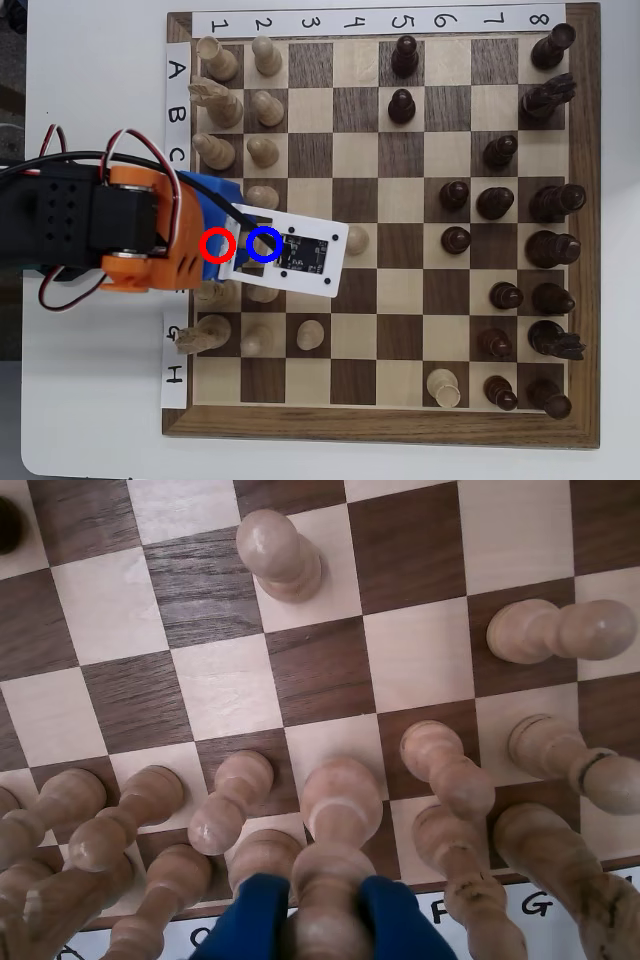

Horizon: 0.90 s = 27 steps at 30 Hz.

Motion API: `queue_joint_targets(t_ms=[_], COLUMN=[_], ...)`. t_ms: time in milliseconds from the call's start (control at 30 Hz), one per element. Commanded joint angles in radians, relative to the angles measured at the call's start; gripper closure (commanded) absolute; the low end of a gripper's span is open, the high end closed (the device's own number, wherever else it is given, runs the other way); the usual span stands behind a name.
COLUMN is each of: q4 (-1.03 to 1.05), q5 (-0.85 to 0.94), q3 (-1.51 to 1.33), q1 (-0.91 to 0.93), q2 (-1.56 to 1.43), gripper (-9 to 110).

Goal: Move the piece to destination

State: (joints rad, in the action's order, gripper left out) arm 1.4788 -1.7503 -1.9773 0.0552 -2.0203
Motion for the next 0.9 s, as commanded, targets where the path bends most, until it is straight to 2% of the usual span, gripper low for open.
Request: queue_joint_targets(t_ms=[0,867], q4=[-0.091,-0.152], q5=[-0.184,-0.186], q3=[-0.008,-0.058], q1=[-0.011,-0.005], q2=[-0.008,0.044], gripper=[101,101])
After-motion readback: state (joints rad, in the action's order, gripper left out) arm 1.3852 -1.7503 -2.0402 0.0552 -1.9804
